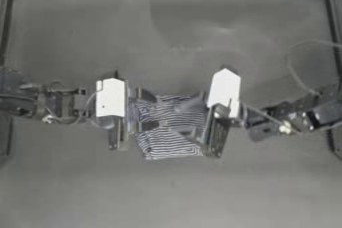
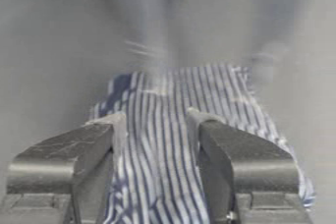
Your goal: Fold shirt
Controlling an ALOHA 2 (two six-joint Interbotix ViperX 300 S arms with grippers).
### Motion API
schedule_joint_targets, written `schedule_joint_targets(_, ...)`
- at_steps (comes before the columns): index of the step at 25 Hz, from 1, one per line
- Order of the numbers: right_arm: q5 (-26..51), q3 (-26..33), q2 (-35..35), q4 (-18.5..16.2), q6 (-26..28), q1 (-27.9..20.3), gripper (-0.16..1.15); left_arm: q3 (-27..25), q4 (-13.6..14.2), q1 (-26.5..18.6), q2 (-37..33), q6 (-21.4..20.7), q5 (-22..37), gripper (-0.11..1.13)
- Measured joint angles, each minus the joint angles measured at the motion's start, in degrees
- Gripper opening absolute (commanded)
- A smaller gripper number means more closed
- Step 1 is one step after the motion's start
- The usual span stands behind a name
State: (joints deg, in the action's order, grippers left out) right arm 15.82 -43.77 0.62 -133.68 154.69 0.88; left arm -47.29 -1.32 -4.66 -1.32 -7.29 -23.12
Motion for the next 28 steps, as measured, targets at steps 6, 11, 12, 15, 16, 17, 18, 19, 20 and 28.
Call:
schedule_joint_targets(6, 1.32, -0.7, 0.62, -0.88, 0.0, -1.67, 0.87, -0.53, -0.79, 1.49, -0.26, 0.0, -0.18, 0.79)
schedule_joint_targets(11, 6.06, -2.46, 0.44, -1.58, 0.88, -1.67, 0.87, -3.08, -4.13, 2.99, -0.26, 0.09, -4.13, 0.79)
schedule_joint_targets(12, 6.5, -2.37, 0.0, -1.67, 0.97, -1.67, 0.87, -3.6, -4.83, 3.52, -0.18, 0.09, -5.98, 0.79)
schedule_joint_targets(15, 8.53, -2.37, -1.85, -1.67, 1.14, -1.58, 0.87, -3.96, -6.33, 4.66, 0.88, 0.18, -9.4, 0.79)
schedule_joint_targets(16, 9.14, -2.46, -2.81, -1.67, 1.32, -1.49, 0.87, -3.96, -6.77, 5.01, 1.76, 0.18, -10.11, 0.79)
schedule_joint_targets(17, 9.58, -2.37, -3.78, -1.67, 1.49, -1.49, 0.87, -3.96, -7.12, 5.36, 2.64, 0.18, -10.63, 0.79)
schedule_joint_targets(18, 9.76, -2.46, -4.31, -1.67, 1.76, -1.41, 0.87, -3.96, -7.47, 5.71, 3.34, 0.18, -11.25, 0.79)
schedule_joint_targets(19, 10.11, -2.37, -4.92, -1.67, 2.2, -1.32, 0.87, -3.96, -7.73, 5.89, 3.96, 0.18, -11.69, 0.79)
schedule_joint_targets(20, 10.46, -2.46, -5.54, -1.67, 2.64, -1.14, 0.87, -4.04, -8.17, 6.15, 4.66, 0.18, -12.3, 0.79)
schedule_joint_targets(28, 12.92, -2.37, -9.84, -1.67, 4.04, -0.09, 0.87, -3.96, -10.37, 7.29, 10.9, 0.44, -15.82, 0.79)
